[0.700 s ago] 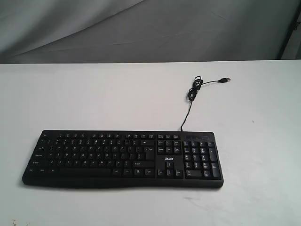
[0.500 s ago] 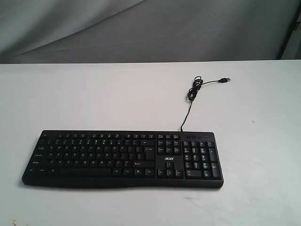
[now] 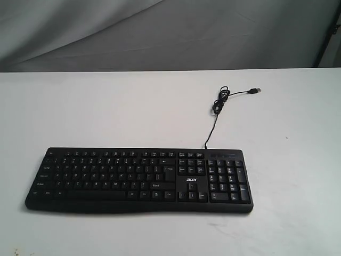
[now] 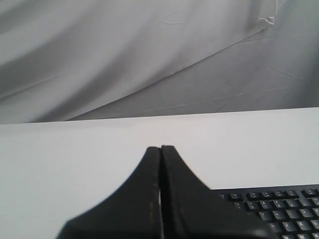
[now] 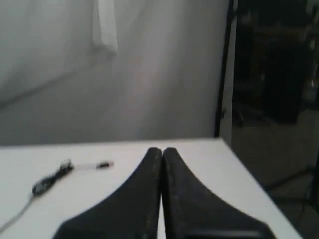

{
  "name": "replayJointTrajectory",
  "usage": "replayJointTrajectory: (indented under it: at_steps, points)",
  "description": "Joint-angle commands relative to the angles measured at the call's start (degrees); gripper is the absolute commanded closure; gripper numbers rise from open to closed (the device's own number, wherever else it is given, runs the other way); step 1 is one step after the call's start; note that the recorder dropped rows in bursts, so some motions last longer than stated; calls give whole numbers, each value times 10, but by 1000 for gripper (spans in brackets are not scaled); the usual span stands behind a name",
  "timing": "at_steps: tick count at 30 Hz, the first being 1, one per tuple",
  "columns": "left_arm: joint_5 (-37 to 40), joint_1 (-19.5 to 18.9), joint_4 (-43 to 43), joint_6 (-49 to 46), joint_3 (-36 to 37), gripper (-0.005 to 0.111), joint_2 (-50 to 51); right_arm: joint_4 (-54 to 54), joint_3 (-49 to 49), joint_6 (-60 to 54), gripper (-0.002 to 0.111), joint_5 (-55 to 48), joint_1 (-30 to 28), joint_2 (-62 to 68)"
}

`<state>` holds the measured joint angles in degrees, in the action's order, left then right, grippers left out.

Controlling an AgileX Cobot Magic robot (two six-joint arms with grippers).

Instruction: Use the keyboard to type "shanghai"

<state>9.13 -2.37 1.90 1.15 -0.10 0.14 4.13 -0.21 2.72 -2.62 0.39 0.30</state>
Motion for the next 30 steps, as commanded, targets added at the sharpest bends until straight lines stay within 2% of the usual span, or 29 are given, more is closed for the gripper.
replayJointTrajectory:
  at_steps: [1, 5, 8, 9, 10, 15, 21, 23, 26, 30]
  points:
    - [-3, 4, -1, 2, 1, 107, -1, -7, 2, -5, 108, 152, -4, -3]
    - [-3, 4, -1, 2, 1, 107, -1, -7, 2, 24, 108, 261, -4, -3]
    - [-3, 4, -1, 2, 1, 107, -1, -15, 2, 125, 108, 460, -4, -3]
    - [-3, 4, -1, 2, 1, 107, -1, -22, -12, 145, 108, 497, -4, -2]
    - [-3, 4, -1, 2, 1, 107, -1, -23, -44, 156, 108, 487, -4, 12]
    - [-3, 4, -1, 2, 1, 107, -1, -46, -284, 168, 108, 200, -4, 182]
    - [-3, 4, -1, 2, 1, 107, -1, 50, -652, 104, 108, -65, -4, 471]
    - [-3, 4, -1, 2, 1, 107, -1, 70, -766, 27, 108, -219, -4, 537]
    - [-3, 4, -1, 2, 1, 107, -1, 22, -927, -145, 108, -431, -4, 637]
    - [-3, 4, -1, 2, 1, 107, -1, -75, -1075, -291, 108, -627, -4, 761]
